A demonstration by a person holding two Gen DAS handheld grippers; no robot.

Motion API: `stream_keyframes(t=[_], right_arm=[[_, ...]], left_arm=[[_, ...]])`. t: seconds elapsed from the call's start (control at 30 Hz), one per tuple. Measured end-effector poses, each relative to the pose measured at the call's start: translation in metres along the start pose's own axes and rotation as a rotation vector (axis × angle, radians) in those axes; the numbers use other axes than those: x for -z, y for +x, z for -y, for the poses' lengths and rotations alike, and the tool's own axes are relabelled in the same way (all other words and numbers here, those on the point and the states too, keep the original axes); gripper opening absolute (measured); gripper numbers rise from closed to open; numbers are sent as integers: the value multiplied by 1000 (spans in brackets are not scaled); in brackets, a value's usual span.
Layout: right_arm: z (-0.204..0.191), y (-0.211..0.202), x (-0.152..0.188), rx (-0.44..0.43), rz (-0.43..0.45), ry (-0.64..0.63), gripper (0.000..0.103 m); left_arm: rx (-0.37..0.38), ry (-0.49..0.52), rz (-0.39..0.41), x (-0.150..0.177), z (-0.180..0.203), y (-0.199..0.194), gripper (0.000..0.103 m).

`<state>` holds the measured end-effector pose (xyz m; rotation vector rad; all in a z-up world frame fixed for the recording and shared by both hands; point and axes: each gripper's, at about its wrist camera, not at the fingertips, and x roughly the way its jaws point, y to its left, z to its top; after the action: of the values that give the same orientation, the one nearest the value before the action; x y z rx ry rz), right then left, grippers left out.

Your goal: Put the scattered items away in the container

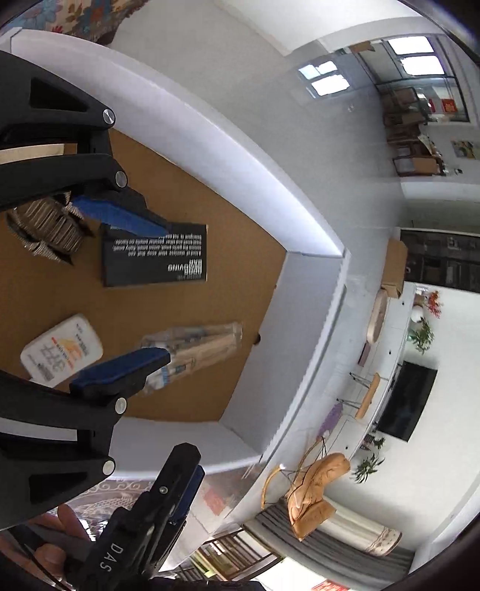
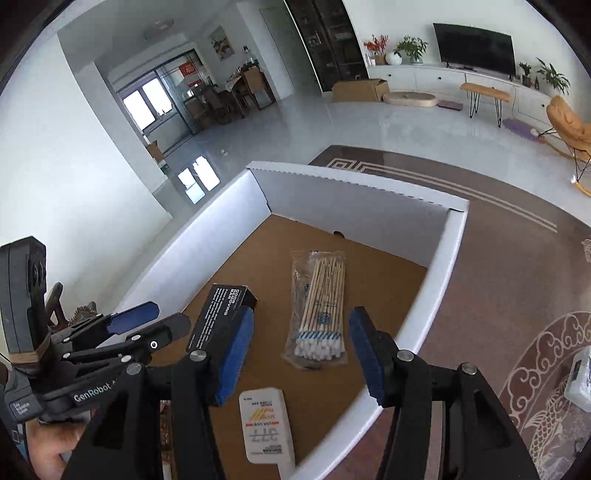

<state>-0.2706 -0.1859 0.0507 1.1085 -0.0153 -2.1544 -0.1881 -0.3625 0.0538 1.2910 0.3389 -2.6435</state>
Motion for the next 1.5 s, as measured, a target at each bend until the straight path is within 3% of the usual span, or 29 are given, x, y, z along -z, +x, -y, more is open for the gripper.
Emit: stream_keyframes(t=[0.07,0.13,0.2,0.3,0.4,0.53,0.67,0.8,0.97,1.07,1.5], right_arm=[[17,-33,29,34,37,-12,55],[41,-63,68,98,46,-20,55],[67,-90,116,190,36,-24,55],[114,-134,192,349,6,-10,55],[161,-175,258,485,-37,59,55],[213,-223,310,556,-23,155,55],[241,-250,326,622,17,181,55],[259,-261,326,600,29,219,56],[262,-255,326,601,28,220,56],[261,-254,326,601,28,220,56],[259,-252,327,598,28,221,57]], left_arm=[[39,66,24,12,31,-24,64],[90,128,56,36,67,-47,86],[153,184,84,67,103,-65,95],[248,238,48,123,157,-69,95],[285,271,-2,175,208,-46,95],[292,297,-56,217,275,-6,95],[267,332,-25,235,325,10,95],[226,369,-28,237,355,28,95],[182,393,-47,238,358,39,95],[182,425,-66,239,364,43,103],[166,442,-66,242,368,44,103]])
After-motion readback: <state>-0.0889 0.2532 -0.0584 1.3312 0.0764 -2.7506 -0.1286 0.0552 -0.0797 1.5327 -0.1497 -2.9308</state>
